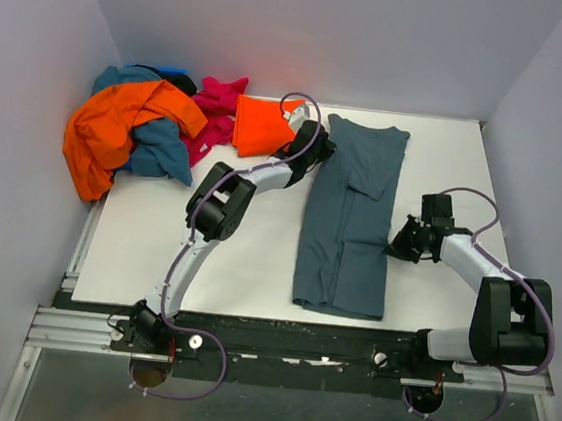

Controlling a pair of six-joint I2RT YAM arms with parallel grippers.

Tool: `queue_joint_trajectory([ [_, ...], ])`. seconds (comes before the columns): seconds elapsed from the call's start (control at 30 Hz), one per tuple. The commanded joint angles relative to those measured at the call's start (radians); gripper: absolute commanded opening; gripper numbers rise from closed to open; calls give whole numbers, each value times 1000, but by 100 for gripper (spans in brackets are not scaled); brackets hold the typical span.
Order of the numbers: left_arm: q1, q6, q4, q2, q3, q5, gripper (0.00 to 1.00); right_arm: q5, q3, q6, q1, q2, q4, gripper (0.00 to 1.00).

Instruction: Fold and stack the t-shirts

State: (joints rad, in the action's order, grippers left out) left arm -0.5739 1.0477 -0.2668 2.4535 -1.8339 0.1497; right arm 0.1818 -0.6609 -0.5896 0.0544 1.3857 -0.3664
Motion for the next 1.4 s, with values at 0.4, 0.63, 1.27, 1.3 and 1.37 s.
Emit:
queue_joint_trajectory([
  [0.4,58,-49,155,-20,-35,-132,71,40,124,11,-8,-224,-117,52],
  [0.63,65,-216,348,-304,192,-329,72,-51,193,-133,123,-448,-313,52],
  [1.27,-124,-227,347,-1040,1105,-271,72,153,107,-162,364,-453,-226,47],
  [1.3,-126,-227,345,-1065,1136,-269,72,150,92,-176,396,-407,-204,47],
  [1.37,-126,-233,342,-1102,1180,-274,72,140,64,-194,442,-326,-163,47],
])
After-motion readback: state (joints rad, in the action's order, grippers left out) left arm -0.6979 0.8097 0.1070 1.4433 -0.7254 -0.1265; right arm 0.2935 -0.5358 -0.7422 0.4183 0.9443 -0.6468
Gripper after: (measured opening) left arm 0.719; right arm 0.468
